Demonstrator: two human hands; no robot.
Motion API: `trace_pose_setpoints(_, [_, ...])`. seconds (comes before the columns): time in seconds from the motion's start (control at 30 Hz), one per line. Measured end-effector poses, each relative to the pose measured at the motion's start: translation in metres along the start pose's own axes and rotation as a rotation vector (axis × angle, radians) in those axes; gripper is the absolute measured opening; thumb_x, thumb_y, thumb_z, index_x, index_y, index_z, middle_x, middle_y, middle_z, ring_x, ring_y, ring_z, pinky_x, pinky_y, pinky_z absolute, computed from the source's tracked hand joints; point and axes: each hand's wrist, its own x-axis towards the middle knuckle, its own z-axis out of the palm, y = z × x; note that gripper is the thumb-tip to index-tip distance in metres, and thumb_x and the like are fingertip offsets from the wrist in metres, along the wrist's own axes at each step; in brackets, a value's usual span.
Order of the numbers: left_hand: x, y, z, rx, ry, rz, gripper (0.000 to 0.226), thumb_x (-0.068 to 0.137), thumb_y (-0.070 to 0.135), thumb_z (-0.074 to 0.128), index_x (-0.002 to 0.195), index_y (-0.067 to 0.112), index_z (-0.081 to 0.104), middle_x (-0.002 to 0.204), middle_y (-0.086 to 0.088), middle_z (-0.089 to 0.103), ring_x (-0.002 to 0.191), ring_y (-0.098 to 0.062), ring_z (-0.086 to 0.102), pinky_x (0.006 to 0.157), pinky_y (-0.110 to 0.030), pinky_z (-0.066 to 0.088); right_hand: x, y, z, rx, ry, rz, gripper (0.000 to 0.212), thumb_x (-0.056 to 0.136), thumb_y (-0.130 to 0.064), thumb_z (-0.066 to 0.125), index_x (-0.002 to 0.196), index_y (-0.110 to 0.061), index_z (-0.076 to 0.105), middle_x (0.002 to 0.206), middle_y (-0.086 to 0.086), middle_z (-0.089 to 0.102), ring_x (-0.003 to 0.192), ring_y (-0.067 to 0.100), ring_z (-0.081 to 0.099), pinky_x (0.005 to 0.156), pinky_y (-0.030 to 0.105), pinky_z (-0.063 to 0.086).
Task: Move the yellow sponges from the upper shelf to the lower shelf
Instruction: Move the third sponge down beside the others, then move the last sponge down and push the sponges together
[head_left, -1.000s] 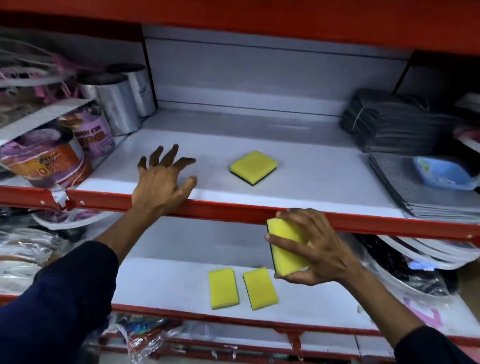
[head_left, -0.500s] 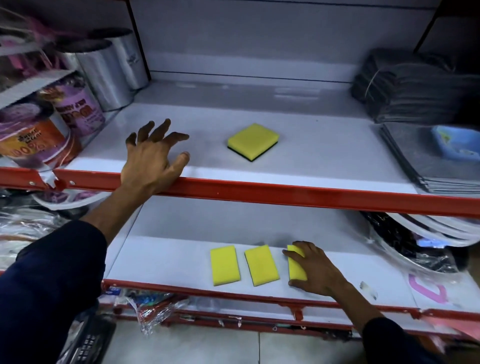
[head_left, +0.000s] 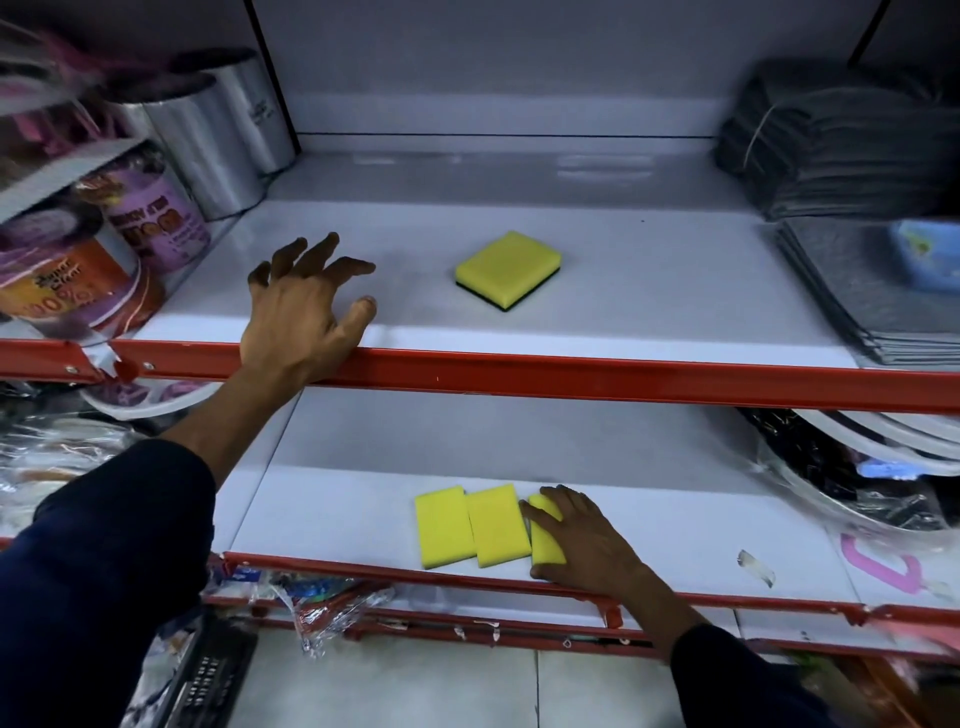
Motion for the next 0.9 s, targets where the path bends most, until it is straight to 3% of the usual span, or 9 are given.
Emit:
trace_pose_setpoints(0.1, [0.0,0.0,0.0,-0.003,-0.003,-0.001,0.061,0.081,0.055,0.031,0.134,0.034,0.054,0.159,-0.005,0.036,0.147,-0.033,0.026,0.113,-0.059,0.024,0.0,-0.009,-0.004,-0.036,0.052,-0.04,0.096,0.08,-0.073,0.053,0.154,-0.034,0.004,0.165,0.009,-0.002,0.152,0.032,-0.003,0.124,0.055,0.009])
trace_pose_setpoints(0.2, [-0.001,0.0,0.001,0.004,-0.004,0.0,0.062,0.081,0.056,0.03,0.134,0.034,0.054,0.159,-0.006,0.036,0.147,-0.033,0.026,0.113,-0.059,0.024,-0.003,-0.02,-0.024,-0.041,0.165,-0.138,0.086,0.089,-0.072,0.042,0.154,-0.033,0.002,0.165,0.004,-0.007,0.152,0.024,-0.009,0.125,0.053,0.012])
trace_pose_setpoints(0.33, [0.0,-0.001,0.001,0.002,-0.005,0.005,0.062,0.081,0.057,0.029,0.135,0.035,0.053,0.16,-0.006,0.036,0.147,-0.034,0.027,0.112,-0.06,0.024,-0.006,-0.04,-0.073,-0.051,0.414,-0.317,0.065,0.099,-0.048,0.046,0.153,-0.024,0.021,0.164,0.004,0.015,0.153,0.019,0.008,0.122,0.047,0.026])
trace_pose_setpoints(0.47, [-0.002,-0.002,0.002,0.006,-0.017,0.003,0.065,0.08,0.059,0.027,0.137,0.037,0.051,0.16,-0.007,0.035,0.147,-0.034,0.026,0.113,-0.06,0.025,-0.01,-0.063,-0.129,-0.082,0.814,-0.487,0.053,0.09,-0.024,0.065,0.139,-0.013,0.051,0.15,0.009,0.046,0.144,0.025,0.036,0.114,0.047,0.04])
trace_pose_setpoints(0.6, [-0.003,-0.001,0.0,0.006,-0.02,0.0,0.067,0.079,0.06,0.026,0.14,0.039,0.047,0.16,-0.008,0.034,0.148,-0.034,0.025,0.114,-0.061,0.025,-0.008,-0.086,-0.194,-0.115,1.064,-0.438,0.052,0.084,-0.021,0.069,0.134,-0.012,0.057,0.145,0.01,0.051,0.14,0.029,0.042,0.114,0.049,0.039])
trace_pose_setpoints(0.77, [-0.002,-0.002,0.0,0.005,-0.019,0.008,0.068,0.079,0.062,0.026,0.141,0.041,0.045,0.161,-0.007,0.032,0.148,-0.033,0.024,0.115,-0.062,0.024,0.022,-0.092,-0.254,-0.04,0.995,-0.104,0.059,0.09,-0.037,0.058,0.144,-0.019,0.043,0.154,0.007,0.04,0.145,0.029,0.032,0.119,0.05,0.028])
trace_pose_setpoints(0.9, [-0.003,-0.003,0.001,-0.007,-0.01,0.007,0.069,0.078,0.061,0.027,0.141,0.042,0.045,0.161,-0.006,0.033,0.148,-0.032,0.025,0.116,-0.062,0.023,0.063,-0.084,-0.283,0.061,0.742,0.165,0.076,0.088,-0.054,0.055,0.152,-0.029,0.022,0.162,0.007,0.022,0.15,0.033,0.016,0.122,0.048,0.025])
